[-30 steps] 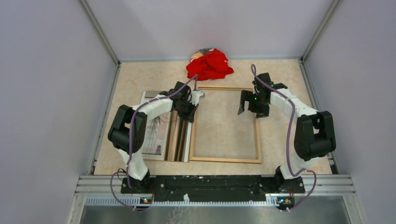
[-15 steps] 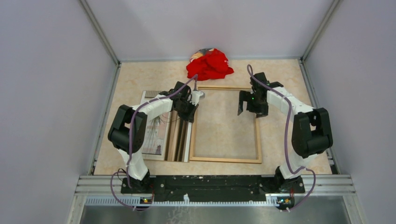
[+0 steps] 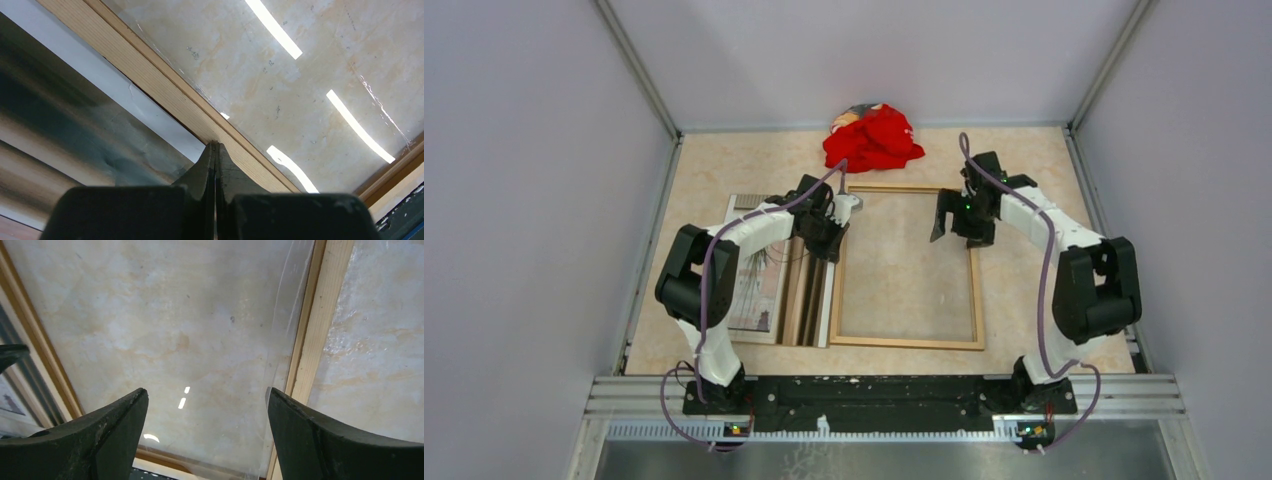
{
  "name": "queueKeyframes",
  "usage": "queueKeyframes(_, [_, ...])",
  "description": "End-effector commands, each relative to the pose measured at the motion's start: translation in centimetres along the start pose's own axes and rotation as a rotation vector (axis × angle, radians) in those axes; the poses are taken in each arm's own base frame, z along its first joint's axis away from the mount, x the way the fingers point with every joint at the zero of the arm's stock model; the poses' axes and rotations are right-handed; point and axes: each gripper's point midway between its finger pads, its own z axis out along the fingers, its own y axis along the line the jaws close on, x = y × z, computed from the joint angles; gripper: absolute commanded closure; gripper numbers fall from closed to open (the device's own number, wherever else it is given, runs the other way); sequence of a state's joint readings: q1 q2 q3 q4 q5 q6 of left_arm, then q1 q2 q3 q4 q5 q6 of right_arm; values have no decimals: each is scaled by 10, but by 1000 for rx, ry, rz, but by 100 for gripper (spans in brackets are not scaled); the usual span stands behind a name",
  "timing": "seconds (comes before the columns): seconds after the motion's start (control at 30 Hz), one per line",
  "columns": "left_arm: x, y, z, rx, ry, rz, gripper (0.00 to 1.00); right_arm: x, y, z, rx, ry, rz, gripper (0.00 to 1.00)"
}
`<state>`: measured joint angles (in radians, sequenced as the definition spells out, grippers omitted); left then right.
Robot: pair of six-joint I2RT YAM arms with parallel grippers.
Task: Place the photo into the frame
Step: Place the photo frame item in the photo frame.
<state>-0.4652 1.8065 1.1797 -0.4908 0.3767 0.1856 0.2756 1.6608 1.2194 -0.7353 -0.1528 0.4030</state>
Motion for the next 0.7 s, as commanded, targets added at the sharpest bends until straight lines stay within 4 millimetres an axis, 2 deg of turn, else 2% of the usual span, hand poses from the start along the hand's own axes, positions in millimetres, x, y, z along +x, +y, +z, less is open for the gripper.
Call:
queueKeyframes(0.0, [6,0,10,1,3,22,100,-23,66,-39,-294,-102,-7,18])
queueKeyframes(0.13, [6,0,10,1,4,22,100,-23,72,-50,-350,-120,2,35])
queueKeyframes(0.43, [8,0,10,-2,8,20,100,-17,79,-60,-466,-125,29,61])
queueKeyframes(0.53, [6,0,9,-3,5,23,100,-19,84,-67,-530,-139,44,73])
queueKeyframes(0.67, [7,-1,9,0,6,21,100,-21,92,-74,-597,-141,55,78])
